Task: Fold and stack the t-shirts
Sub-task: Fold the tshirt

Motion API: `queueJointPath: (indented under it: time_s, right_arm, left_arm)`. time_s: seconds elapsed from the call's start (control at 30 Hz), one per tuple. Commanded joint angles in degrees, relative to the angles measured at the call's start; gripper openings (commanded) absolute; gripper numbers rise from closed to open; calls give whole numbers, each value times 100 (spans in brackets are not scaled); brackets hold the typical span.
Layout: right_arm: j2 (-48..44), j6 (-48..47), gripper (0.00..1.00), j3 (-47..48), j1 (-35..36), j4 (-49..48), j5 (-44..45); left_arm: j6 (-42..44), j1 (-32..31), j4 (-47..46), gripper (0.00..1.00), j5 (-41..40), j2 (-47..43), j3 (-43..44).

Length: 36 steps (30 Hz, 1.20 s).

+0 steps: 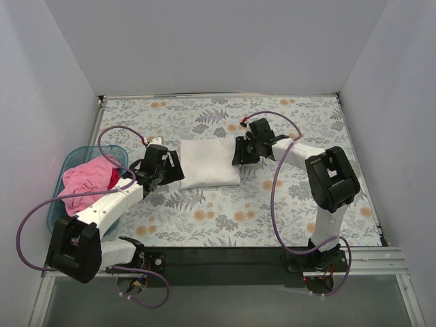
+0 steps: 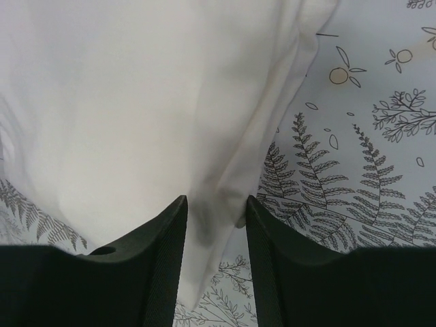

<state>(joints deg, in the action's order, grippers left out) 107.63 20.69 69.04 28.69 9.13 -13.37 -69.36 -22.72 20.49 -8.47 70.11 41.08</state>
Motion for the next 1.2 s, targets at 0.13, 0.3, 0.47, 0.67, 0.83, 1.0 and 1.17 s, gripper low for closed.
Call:
queueJointPath:
  time_s: [0.13,0.3,0.47,0.67,0.83,1.0,1.17]
  right_arm:
    - [12,-56,36,259,84,-86,-429]
    - [152,-21,35,260,84,-95,-527]
    - [249,49,26,172,84,-226,-641]
    - [276,85,1,189,84,-315,-825]
    - [346,111,1,76,23,-578,-1246]
    - [504,278,4,-127,-91,-851,-1476]
    - [522,410,18,-346,-188,-1194,-1529]
  left_arm:
    - [81,-13,-98,66,21,38,32]
    - [81,-13,-98,66,56,38,40]
    - [81,-13,-107,66,100,91,40]
    - [72,-13,-107,66,82,82,32]
    - [72,-13,-107,66,161,135,32]
    - [55,-4,-124,66,188,100,32]
    - [28,-13,-150,66,170,56,14]
